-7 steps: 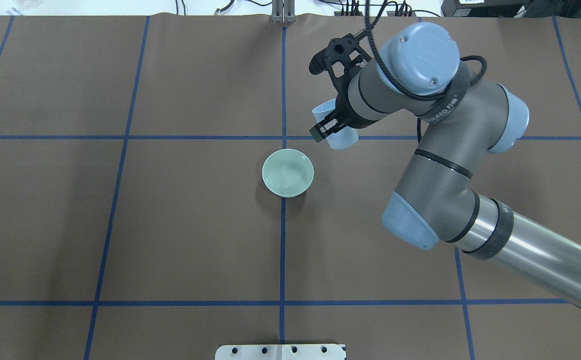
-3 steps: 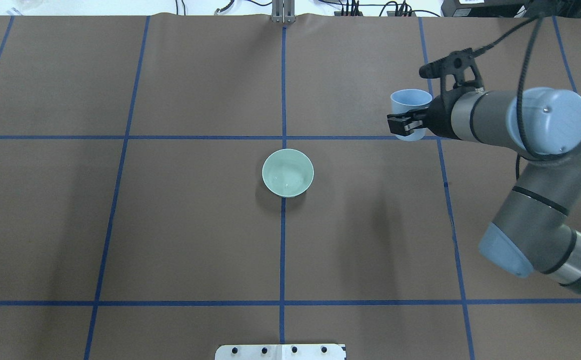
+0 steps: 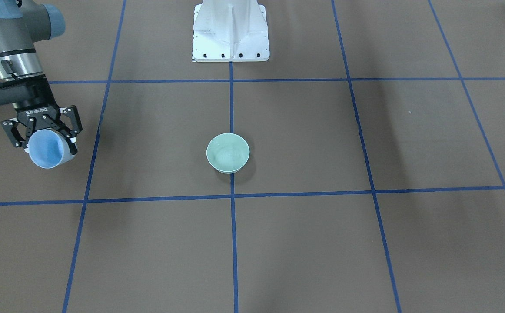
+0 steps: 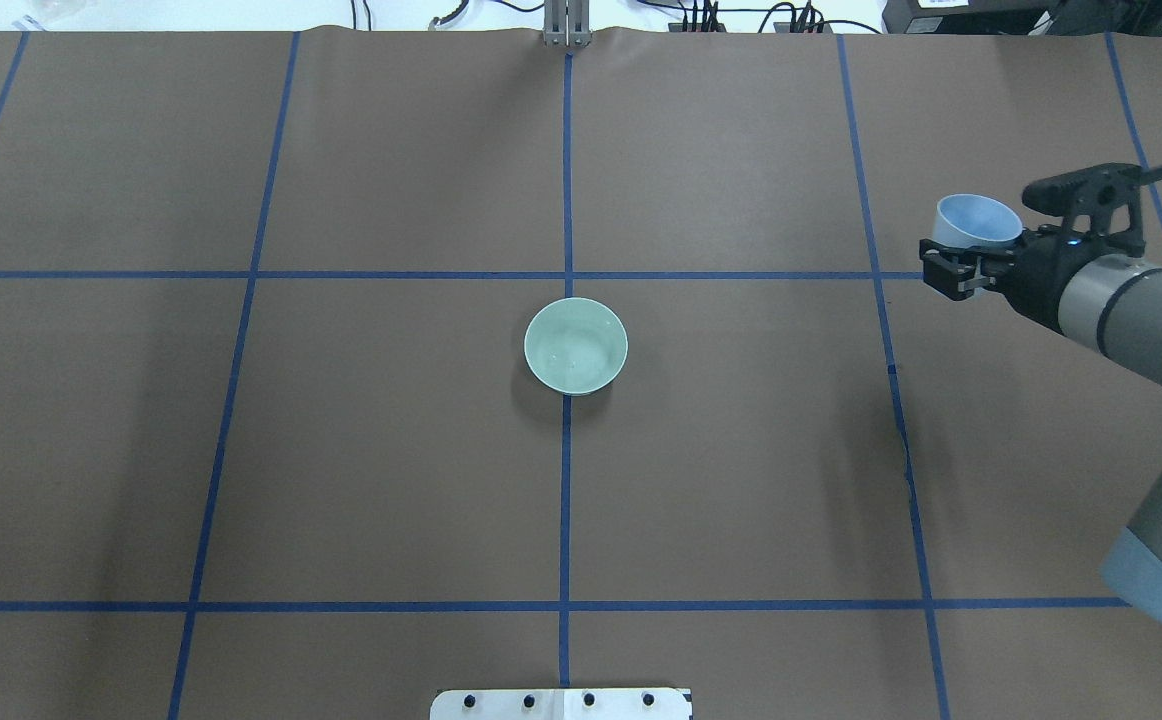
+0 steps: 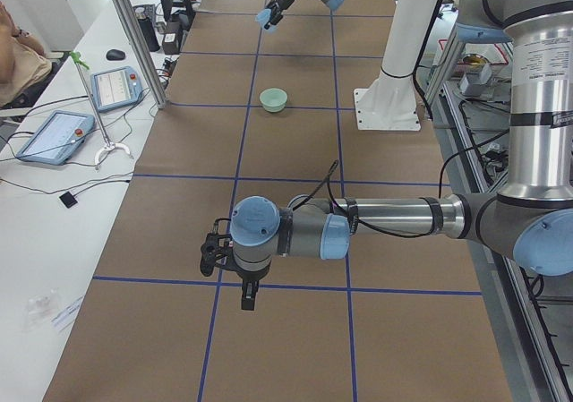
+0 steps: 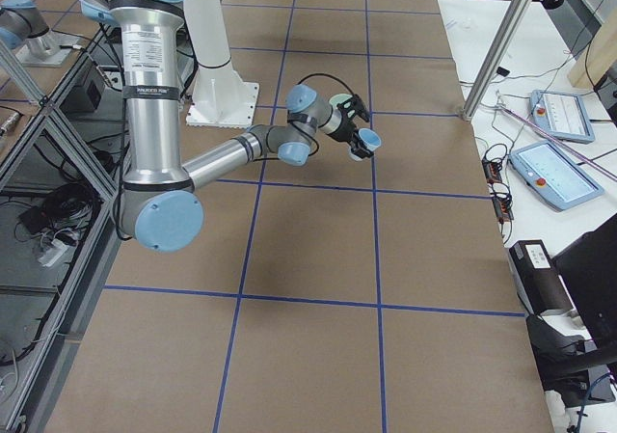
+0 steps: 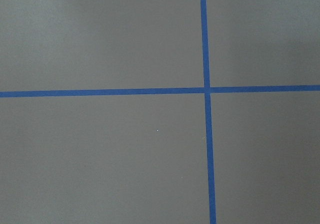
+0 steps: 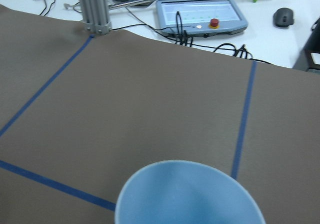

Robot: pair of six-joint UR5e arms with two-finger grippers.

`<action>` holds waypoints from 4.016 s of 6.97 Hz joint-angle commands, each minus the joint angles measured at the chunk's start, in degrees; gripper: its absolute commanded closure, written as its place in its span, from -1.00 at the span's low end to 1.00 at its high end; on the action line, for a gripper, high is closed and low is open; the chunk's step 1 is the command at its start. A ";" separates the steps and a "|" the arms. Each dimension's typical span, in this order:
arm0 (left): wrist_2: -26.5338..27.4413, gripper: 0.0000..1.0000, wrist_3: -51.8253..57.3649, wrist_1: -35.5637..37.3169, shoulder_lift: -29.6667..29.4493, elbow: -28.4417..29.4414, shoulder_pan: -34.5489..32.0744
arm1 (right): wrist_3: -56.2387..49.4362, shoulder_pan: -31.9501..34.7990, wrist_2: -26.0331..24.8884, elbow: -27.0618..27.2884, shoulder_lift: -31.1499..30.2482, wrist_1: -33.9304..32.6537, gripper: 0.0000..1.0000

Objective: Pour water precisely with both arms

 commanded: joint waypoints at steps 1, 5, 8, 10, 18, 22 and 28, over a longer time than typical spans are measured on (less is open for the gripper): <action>0.00 -1.00 0.04 -0.01 0.02 -0.06 0.00 | 9.62 -3.72 -11.96 -1.62 -3.02 2.33 1.00; 0.00 -1.00 0.04 -0.01 0.02 -0.06 0.09 | 17.75 -16.82 -34.92 -10.84 -2.85 2.68 1.00; 0.00 -1.00 0.04 0.08 0.02 0.03 0.09 | 17.84 -19.38 -40.48 -23.55 0.73 11.25 1.00; 0.00 -1.00 -0.05 0.08 -0.07 0.11 0.09 | 17.84 -19.65 -41.28 -27.65 3.39 13.84 0.11; 0.00 -1.00 -0.48 0.16 -0.42 0.12 0.26 | 11.61 -17.72 -41.56 -17.91 -0.38 13.76 -0.99; -0.18 -1.00 -4.34 0.43 -2.52 -0.41 0.88 | 5.38 -5.81 -22.03 -14.03 0.40 13.15 -0.99; -1.15 -1.00 -34.19 0.34 -12.78 -10.26 20.44 | -14.52 24.60 28.78 -13.59 7.43 -7.99 -0.99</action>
